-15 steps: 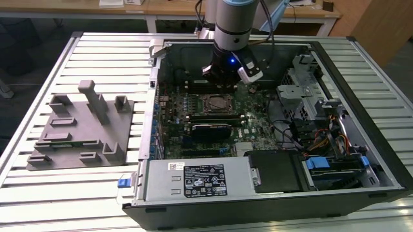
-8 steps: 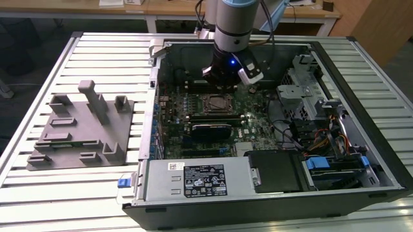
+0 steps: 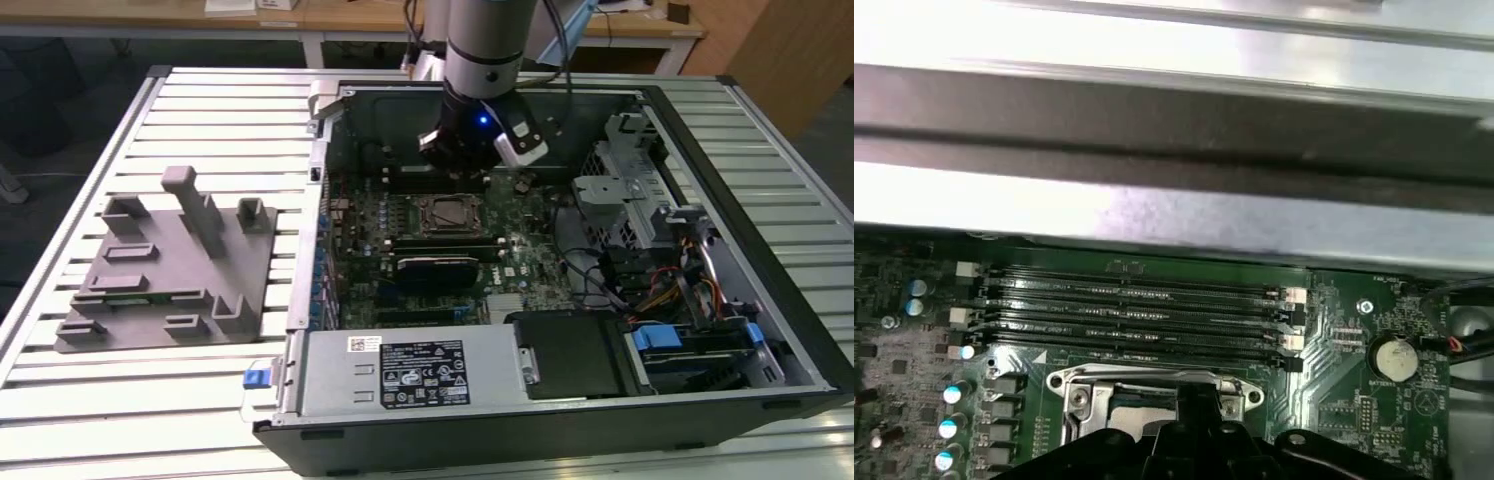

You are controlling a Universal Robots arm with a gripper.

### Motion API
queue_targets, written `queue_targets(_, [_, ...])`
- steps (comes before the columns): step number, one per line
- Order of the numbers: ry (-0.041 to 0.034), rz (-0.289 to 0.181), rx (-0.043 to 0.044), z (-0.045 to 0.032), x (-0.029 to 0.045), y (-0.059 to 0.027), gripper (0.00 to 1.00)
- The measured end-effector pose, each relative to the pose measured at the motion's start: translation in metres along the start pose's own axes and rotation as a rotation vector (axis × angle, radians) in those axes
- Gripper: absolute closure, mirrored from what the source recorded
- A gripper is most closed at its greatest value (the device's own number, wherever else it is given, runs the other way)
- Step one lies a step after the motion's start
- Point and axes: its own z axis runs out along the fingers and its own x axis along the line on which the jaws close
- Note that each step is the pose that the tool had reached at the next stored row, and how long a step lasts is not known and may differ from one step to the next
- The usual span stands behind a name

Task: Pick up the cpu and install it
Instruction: 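Install the second cpu locking lever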

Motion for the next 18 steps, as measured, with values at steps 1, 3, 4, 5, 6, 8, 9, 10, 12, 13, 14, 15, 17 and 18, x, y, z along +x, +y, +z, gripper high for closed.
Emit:
queue_targets(1, [-0.0001,0.000,-0.0002,-0.0027,-0.0001,0.0003,0.89])
queue_targets(3, [0.0000,0.000,0.0000,-0.0070,-0.0002,0.0008,0.89])
queue_targets(4, [0.0000,0.000,0.0000,-0.0086,-0.0002,0.0009,0.89])
queue_targets(5, [0.0000,0.000,-0.0002,-0.0093,-0.0002,0.0006,0.89])
queue_targets(6, [-0.0001,0.000,-0.0003,-0.0094,-0.0002,0.0003,0.89])
queue_targets(8, [0.0000,0.000,-0.0002,-0.0096,-0.0001,-0.0013,0.89])
queue_targets(9, [0.0000,0.000,0.0000,-0.0098,0.0000,-0.0028,0.89])
queue_targets(10, [-0.0001,0.000,-0.0001,-0.0100,0.0001,-0.0047,0.89])
queue_targets(12, [-0.0001,0.000,-0.0002,-0.0103,0.0003,-0.0084,0.89])
queue_targets(13, [-0.0001,0.000,-0.0002,-0.0105,0.0004,-0.0101,0.89])
queue_targets(14, [-0.0001,0.000,-0.0002,-0.0108,0.0005,-0.0121,0.89])
queue_targets(15, [0.0000,0.000,-0.0002,-0.0110,0.0007,-0.0142,0.89])
queue_targets(17, [-0.0001,0.000,-0.0002,-0.0115,0.0009,-0.0187,0.89])
queue_targets(18, [-0.0001,0.000,-0.0002,-0.0118,0.0010,-0.0208,0.89])
